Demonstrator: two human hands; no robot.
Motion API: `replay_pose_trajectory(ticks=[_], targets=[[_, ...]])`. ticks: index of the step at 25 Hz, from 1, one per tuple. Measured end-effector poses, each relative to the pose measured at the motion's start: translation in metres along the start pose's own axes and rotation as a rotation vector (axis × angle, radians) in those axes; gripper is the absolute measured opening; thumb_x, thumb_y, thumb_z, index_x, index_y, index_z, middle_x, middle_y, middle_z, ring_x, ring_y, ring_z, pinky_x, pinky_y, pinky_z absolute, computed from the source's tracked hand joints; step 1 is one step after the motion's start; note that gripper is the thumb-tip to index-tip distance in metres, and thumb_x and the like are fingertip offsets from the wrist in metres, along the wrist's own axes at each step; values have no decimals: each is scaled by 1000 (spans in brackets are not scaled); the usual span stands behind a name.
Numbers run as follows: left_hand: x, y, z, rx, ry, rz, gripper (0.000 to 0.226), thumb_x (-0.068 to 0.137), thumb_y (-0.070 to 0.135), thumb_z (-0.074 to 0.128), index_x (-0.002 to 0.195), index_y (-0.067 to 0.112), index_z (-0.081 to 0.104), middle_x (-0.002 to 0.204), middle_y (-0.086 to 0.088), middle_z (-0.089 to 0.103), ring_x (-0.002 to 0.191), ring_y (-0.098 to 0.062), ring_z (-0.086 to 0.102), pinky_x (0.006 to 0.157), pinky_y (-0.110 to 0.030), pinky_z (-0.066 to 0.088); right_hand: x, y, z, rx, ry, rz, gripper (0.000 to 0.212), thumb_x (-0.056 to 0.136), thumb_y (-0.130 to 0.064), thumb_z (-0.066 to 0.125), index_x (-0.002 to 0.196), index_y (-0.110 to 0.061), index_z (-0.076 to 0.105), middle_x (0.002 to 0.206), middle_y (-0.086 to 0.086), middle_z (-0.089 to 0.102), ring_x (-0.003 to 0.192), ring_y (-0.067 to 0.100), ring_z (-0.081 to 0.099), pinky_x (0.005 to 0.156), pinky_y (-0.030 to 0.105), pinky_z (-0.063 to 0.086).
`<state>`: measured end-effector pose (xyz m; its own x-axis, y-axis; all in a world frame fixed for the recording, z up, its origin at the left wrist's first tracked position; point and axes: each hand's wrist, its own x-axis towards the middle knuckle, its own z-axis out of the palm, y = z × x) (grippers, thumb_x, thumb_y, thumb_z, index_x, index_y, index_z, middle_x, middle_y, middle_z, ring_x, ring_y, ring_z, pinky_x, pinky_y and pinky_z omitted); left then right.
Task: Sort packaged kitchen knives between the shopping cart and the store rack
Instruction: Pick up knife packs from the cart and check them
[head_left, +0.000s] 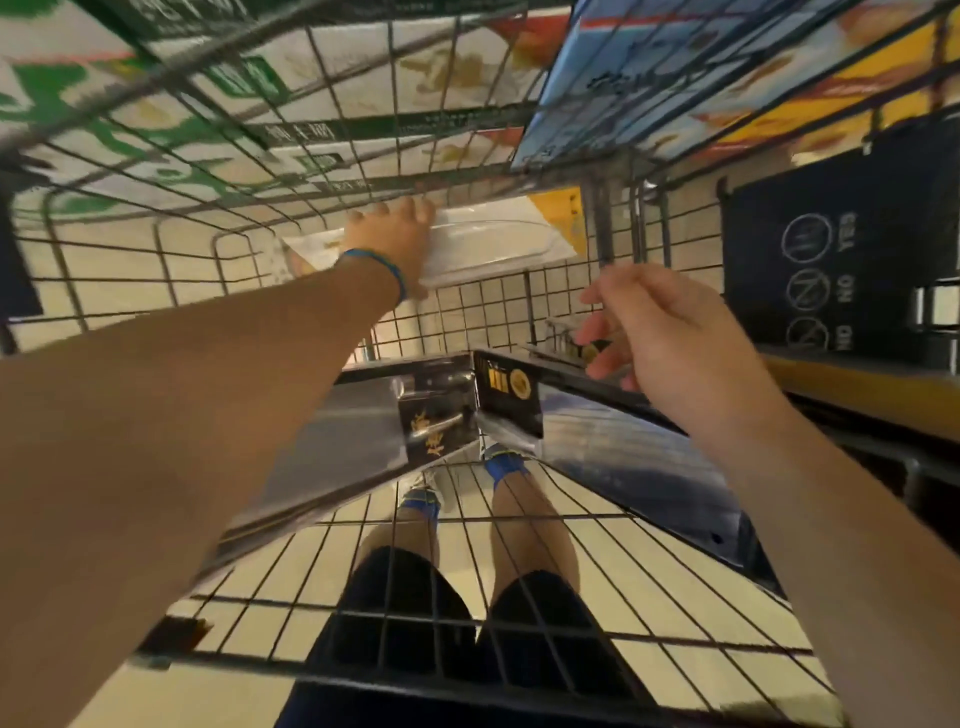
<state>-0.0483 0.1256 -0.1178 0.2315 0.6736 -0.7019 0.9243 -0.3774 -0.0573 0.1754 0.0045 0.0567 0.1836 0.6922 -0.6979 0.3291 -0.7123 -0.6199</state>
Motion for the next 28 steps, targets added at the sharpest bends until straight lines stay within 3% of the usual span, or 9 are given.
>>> replay_pose_trajectory(ticks=[4,8,12,17,19,21,22,25,28], targets=[[3,2,-9,-44,45,43,107,55,49,91,138,16,32,131,-14,50,116,-38,54,91,-55,48,2,-3,5,-14,-30,16,29,104,-53,45,96,-37,67,86,-14,74,64,3,71,57,19,47],[-19,10,-16,-140,68,59,99,56,48,87,133,16,33,122,-11,54,101,-35,60,81,-50,54,-1,-8,10,-41,-52,38,28,103,-54,45,97,-37,67,85,-20,74,65,2,71,57,21,48],[-48,16,-44,-202,135,61,98,53,48,86,129,19,32,121,-9,54,106,-33,57,77,-46,53,-11,-11,16,-13,-99,116,23,104,-44,49,100,-31,68,80,-18,74,62,1,70,49,11,49],[-67,16,-65,-149,170,132,95,62,46,84,134,15,31,131,-12,50,113,-36,54,87,-48,50,-16,-9,24,139,-59,257,25,100,-49,58,104,-26,68,92,-3,77,74,6,74,62,20,59],[-74,12,-64,-233,274,205,95,57,49,85,131,15,35,123,-13,54,104,-37,58,77,-47,51,-3,-9,38,357,-13,373,43,88,-65,66,112,-30,66,98,-9,76,87,11,74,71,29,60],[-92,10,-75,-343,361,272,100,48,55,80,129,16,38,115,-11,57,93,-34,59,70,-45,53,5,-19,56,607,-17,448,82,74,-77,71,140,-31,53,124,-6,68,112,18,65,85,40,55],[-102,11,-81,-396,374,300,102,44,58,77,129,17,38,110,-8,58,87,-30,58,67,-42,53,5,-24,63,687,-55,418,88,74,-78,70,147,-34,47,140,-3,60,125,21,57,94,46,50],[-132,17,-98,-564,350,356,104,43,63,71,129,15,39,96,0,55,76,-26,57,61,-35,49,7,-39,64,766,-139,223,46,90,-48,73,132,-31,66,128,-5,72,123,21,64,94,46,53],[-153,17,-118,-591,333,380,105,50,59,80,135,13,39,112,-6,57,89,-24,57,72,-34,48,-1,-56,54,905,-144,161,38,97,-27,70,134,-21,65,121,-2,76,111,17,72,92,43,60]])
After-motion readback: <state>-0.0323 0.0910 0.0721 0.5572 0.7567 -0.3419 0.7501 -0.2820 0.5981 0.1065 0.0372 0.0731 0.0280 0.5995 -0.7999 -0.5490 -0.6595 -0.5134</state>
